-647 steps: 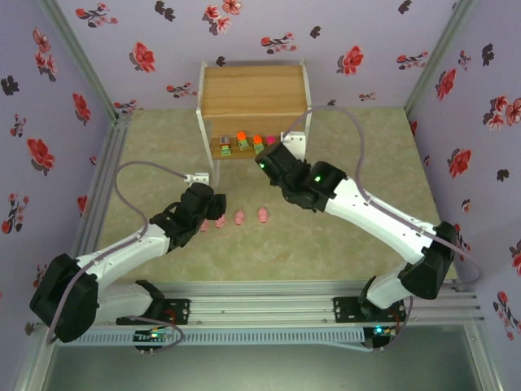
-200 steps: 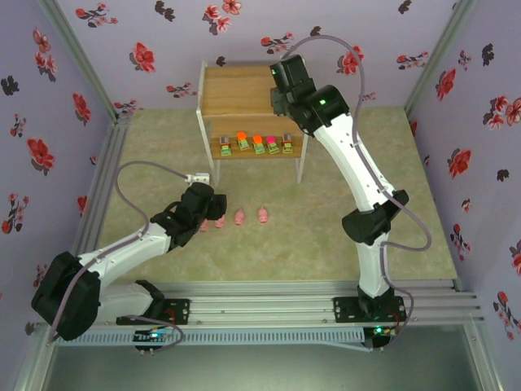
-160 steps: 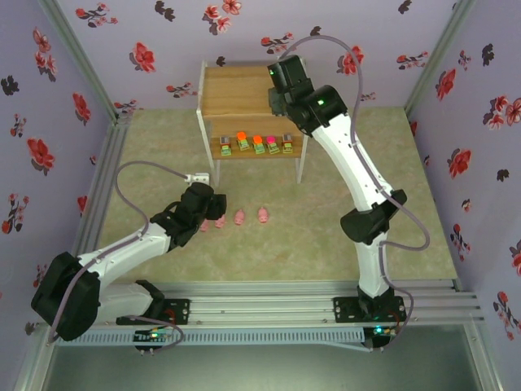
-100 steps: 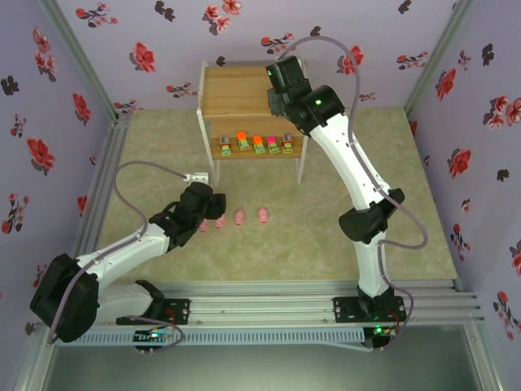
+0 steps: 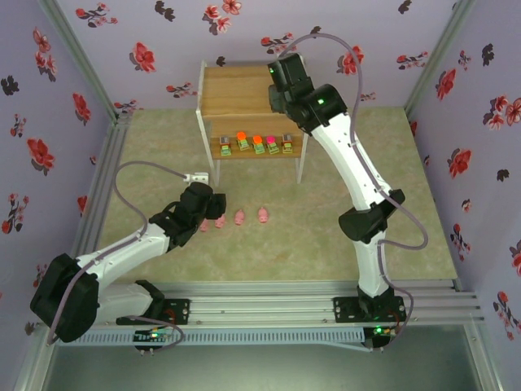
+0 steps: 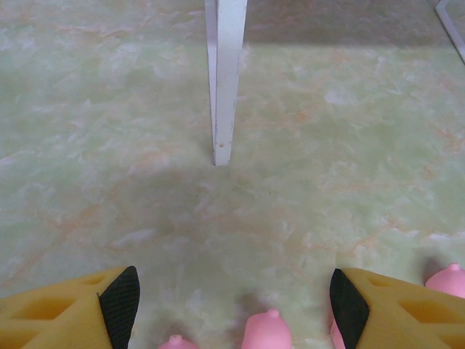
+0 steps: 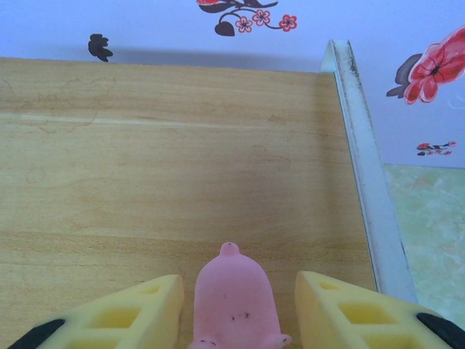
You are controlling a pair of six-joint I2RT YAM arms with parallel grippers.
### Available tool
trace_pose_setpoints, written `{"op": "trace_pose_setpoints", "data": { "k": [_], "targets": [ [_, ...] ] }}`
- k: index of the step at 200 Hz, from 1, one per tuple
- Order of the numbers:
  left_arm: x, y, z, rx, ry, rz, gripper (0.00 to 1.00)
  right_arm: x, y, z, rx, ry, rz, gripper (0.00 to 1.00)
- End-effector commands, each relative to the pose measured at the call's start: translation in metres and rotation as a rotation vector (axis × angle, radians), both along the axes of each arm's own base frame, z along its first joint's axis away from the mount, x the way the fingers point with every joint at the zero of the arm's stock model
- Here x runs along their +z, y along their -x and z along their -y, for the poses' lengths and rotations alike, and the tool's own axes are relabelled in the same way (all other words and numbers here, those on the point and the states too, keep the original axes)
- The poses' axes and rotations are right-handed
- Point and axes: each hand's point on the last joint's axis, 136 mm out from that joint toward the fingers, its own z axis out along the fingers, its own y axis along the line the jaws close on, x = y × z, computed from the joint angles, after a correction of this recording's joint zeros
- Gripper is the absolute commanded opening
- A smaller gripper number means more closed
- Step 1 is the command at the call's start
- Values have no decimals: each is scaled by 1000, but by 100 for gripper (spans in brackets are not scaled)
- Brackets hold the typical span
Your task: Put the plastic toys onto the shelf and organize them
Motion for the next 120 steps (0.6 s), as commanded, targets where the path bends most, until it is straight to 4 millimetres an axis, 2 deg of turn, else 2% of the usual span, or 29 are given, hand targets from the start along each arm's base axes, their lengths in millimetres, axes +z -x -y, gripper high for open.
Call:
{"op": "trace_pose_setpoints", "data": {
  "k": [1, 36, 74, 120],
  "targets": [
    [9, -2, -2, 10, 21, 18, 74, 17, 0, 0, 5, 1, 50, 25],
    [8, -2, -2, 11, 19, 15, 74, 37, 8, 2, 12, -25, 91, 27],
    [7, -2, -2, 9, 18, 12, 74, 60, 27, 5, 17, -33, 135, 30],
    [4, -3, -1, 8, 12, 7, 74, 64, 64, 2, 38, -24, 162, 31]
  ]
}}
